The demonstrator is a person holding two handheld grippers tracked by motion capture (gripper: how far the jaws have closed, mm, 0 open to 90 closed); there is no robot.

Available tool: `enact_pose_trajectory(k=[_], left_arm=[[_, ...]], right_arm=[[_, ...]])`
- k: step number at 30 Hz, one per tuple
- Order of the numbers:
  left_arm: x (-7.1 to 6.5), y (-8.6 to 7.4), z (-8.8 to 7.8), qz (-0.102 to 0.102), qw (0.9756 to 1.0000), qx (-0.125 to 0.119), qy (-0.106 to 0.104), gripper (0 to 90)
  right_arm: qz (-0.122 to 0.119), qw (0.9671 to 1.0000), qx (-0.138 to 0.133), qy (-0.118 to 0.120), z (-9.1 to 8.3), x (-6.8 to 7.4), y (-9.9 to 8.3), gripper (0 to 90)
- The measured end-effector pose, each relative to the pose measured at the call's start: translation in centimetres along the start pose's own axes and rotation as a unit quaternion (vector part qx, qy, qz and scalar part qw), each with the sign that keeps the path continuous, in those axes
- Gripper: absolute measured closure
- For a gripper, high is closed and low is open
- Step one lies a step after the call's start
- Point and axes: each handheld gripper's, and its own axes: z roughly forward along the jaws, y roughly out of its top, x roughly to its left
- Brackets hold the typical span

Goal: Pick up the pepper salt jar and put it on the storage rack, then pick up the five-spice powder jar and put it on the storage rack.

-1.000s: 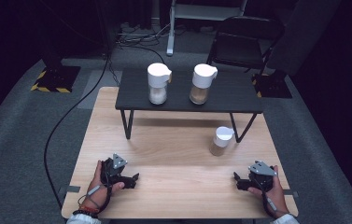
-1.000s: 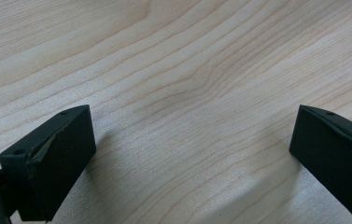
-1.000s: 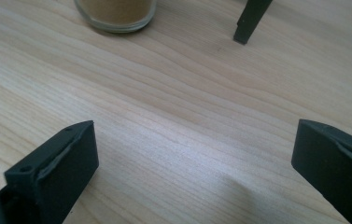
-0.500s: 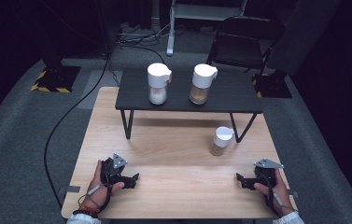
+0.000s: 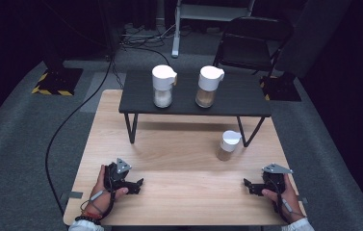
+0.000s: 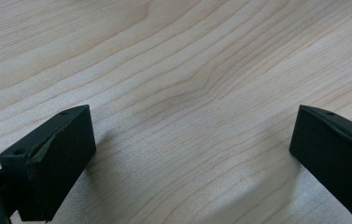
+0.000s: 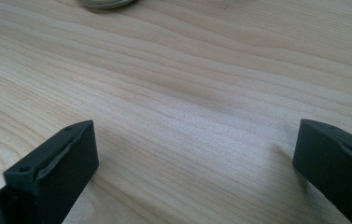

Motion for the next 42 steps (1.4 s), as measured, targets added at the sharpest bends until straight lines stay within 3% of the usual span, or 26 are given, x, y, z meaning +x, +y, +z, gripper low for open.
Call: enact_pose_trajectory(k=[33, 42], left_arm=[[-0.05, -0.07, -0.04, -0.001, 1.0000, -0.001, 0.001, 0.2], [-0.05, -0.09, -0.04, -0.001, 1.0000, -0.001, 0.001, 0.2]], right_arm=[[-0.002, 1.0000, -0.001, 0.000, -0.03, -0.02, -0.05, 0.0], [-0.013, 0.9998, -0.013, -0.004, -0.53, 0.33, -0.20, 1.4]])
